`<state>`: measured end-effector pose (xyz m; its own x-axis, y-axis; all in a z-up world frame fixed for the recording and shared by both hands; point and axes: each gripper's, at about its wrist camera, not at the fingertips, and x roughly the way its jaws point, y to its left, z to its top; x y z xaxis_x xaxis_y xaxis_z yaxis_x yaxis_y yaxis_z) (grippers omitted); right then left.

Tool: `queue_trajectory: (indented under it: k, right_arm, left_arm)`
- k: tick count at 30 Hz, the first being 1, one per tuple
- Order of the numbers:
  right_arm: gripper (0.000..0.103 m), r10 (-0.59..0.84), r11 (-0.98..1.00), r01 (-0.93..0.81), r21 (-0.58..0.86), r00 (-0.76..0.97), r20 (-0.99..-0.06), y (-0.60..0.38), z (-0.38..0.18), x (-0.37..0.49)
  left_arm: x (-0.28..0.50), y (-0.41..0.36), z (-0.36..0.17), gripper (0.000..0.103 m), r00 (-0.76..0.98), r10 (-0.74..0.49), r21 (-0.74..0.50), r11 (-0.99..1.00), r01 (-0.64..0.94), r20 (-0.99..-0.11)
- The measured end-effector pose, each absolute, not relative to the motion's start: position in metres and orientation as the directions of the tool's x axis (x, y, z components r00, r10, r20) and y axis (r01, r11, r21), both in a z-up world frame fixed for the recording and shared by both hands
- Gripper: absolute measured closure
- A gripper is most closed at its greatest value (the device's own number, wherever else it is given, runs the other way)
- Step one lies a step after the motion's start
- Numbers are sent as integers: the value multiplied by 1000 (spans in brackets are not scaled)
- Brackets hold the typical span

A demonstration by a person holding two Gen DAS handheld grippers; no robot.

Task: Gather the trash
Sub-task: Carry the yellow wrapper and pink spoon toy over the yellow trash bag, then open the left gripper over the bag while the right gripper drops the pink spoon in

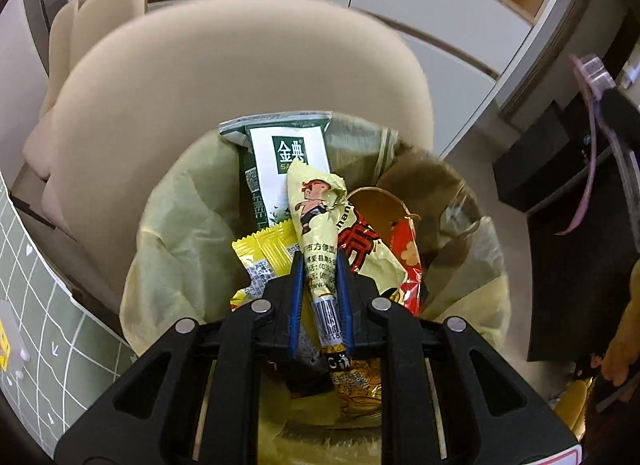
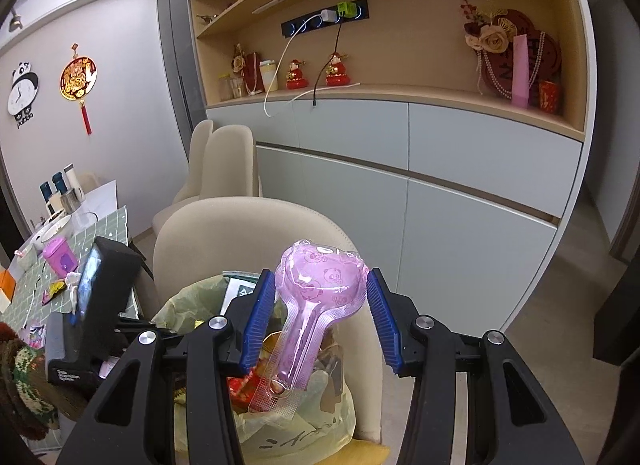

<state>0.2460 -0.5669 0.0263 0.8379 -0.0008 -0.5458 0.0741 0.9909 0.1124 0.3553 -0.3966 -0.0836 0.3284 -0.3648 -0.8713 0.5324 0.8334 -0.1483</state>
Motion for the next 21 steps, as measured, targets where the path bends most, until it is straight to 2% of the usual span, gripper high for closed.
queue_trajectory:
  k: [3, 6, 7, 8, 16, 21]
  right_arm:
    - [58, 1, 992, 67, 103, 836, -549, -563, 25, 247]
    - [58, 0, 994, 60, 91, 836, -549, -557, 26, 246]
    - [58, 0, 994, 58, 89, 835, -550, -555, 26, 246]
    - [58, 2, 994, 56, 89, 835, -550, -553, 26, 245]
    - [58, 29, 995, 27, 93, 831, -556, -541, 23, 251]
    - [58, 127, 989, -56, 136, 798, -589, -519, 11, 276]
  left_arm:
    - [355, -392, -83, 85, 338, -397, -182, 834, 521, -853]
    - [356, -380, -76, 70, 329, -446, -238, 824, 514, -833]
    - [355, -377, -73, 61, 327, -459, -252, 820, 513, -826]
    - [354, -371, -68, 59, 331, -472, -267, 819, 508, -817]
    - [341, -319, -31, 55, 434, -475, -298, 860, 415, -766]
    - [326, -269, -4, 53, 527, -420, -269, 901, 340, -739]
